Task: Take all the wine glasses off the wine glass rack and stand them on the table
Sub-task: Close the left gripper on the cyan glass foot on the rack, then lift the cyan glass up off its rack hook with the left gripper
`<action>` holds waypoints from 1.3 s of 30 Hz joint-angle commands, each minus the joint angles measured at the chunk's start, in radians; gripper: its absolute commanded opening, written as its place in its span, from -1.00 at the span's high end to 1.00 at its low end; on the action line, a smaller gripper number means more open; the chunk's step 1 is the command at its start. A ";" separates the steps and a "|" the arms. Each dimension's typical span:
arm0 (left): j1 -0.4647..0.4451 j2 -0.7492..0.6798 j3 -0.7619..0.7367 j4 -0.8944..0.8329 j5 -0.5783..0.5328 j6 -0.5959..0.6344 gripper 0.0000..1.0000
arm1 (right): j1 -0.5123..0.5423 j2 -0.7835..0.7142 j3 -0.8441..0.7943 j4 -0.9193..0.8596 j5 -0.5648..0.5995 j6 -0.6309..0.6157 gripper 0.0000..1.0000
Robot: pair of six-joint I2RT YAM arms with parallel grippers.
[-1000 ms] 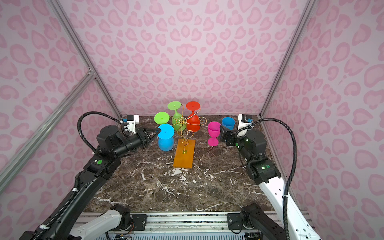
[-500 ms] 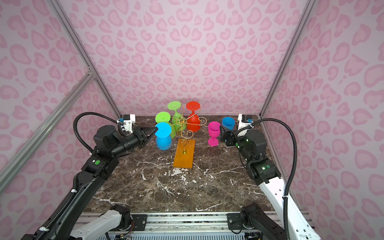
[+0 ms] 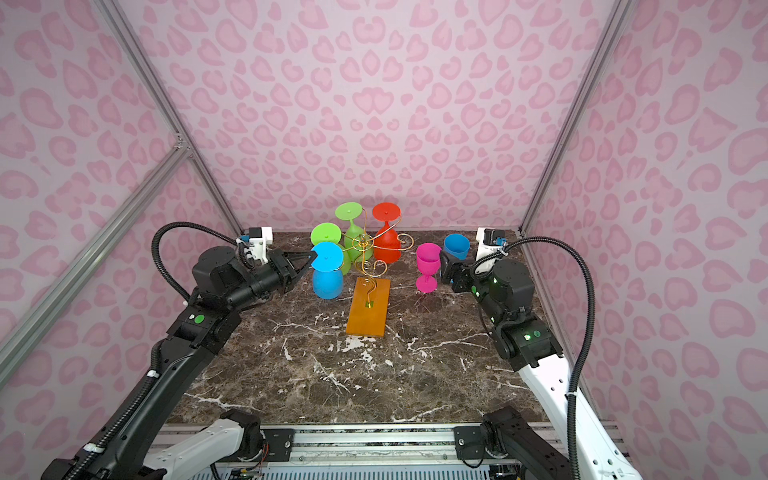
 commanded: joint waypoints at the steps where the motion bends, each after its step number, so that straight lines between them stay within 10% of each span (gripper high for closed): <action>1: 0.001 0.006 0.016 0.054 -0.013 -0.008 0.93 | 0.002 0.001 0.002 0.017 -0.009 0.003 -0.80; 39: -0.043 0.100 0.058 0.094 0.020 -0.024 0.94 | 0.002 -0.002 -0.006 0.010 0.000 0.002 -0.80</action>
